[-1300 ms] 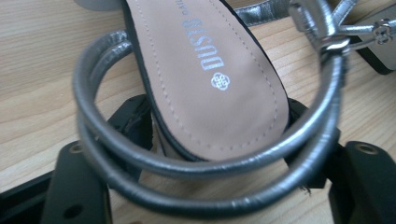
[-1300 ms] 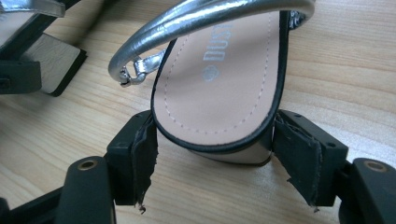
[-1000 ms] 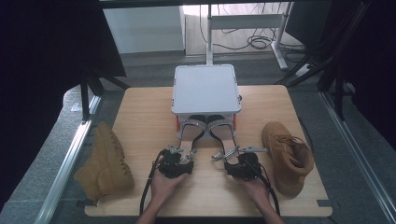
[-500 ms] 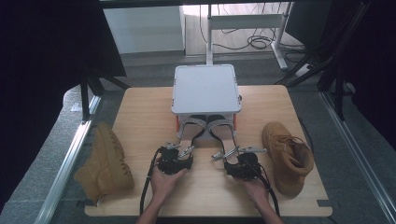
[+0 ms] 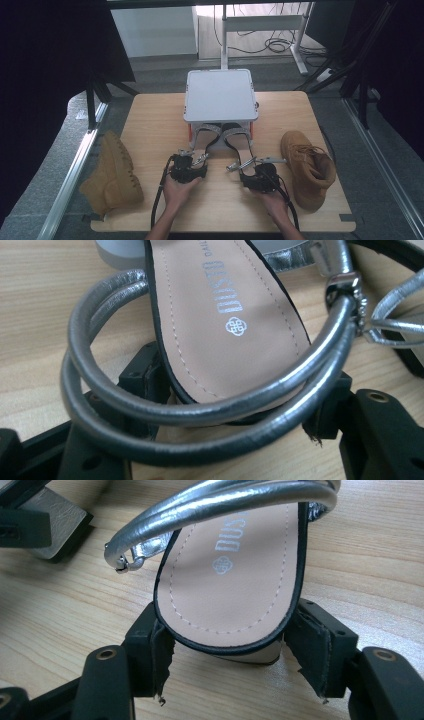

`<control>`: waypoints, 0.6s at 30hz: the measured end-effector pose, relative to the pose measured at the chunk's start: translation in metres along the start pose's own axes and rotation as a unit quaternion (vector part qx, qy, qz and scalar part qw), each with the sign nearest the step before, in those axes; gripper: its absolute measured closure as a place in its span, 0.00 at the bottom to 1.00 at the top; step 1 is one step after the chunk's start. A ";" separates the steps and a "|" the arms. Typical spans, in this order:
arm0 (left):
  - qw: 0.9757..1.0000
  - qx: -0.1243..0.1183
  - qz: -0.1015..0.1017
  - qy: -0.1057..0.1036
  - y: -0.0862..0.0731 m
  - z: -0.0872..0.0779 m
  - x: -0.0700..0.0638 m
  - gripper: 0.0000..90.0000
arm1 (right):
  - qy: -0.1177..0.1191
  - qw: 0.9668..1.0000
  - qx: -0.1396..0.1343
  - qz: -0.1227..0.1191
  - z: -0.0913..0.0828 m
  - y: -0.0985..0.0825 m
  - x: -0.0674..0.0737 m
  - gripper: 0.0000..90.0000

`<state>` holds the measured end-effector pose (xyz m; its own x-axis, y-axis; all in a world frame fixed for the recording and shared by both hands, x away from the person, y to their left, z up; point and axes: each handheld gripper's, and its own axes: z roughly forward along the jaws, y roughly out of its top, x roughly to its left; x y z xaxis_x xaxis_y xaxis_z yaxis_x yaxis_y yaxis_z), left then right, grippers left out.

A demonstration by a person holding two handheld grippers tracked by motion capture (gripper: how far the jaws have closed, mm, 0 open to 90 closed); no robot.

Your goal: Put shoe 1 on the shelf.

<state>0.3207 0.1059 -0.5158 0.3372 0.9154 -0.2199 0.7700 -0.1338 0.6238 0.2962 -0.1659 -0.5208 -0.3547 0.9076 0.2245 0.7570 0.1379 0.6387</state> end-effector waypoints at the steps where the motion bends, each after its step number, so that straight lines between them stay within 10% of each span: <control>1: 1.000 -0.001 -0.001 0.000 0.001 0.000 0.000 0.42 | 0.001 1.000 0.001 0.001 0.000 0.000 0.000 0.42; 18: 0.999 -0.020 -0.047 0.010 0.010 0.012 0.009 0.45 | 0.003 1.000 0.002 0.006 -0.001 0.000 -0.001 0.42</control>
<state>0.3385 0.1086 -0.5203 0.2535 0.9308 -0.2634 0.7750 -0.0325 0.6311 0.2965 -0.1676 -0.5200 -0.3487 0.9068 0.2370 0.7630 0.1278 0.6336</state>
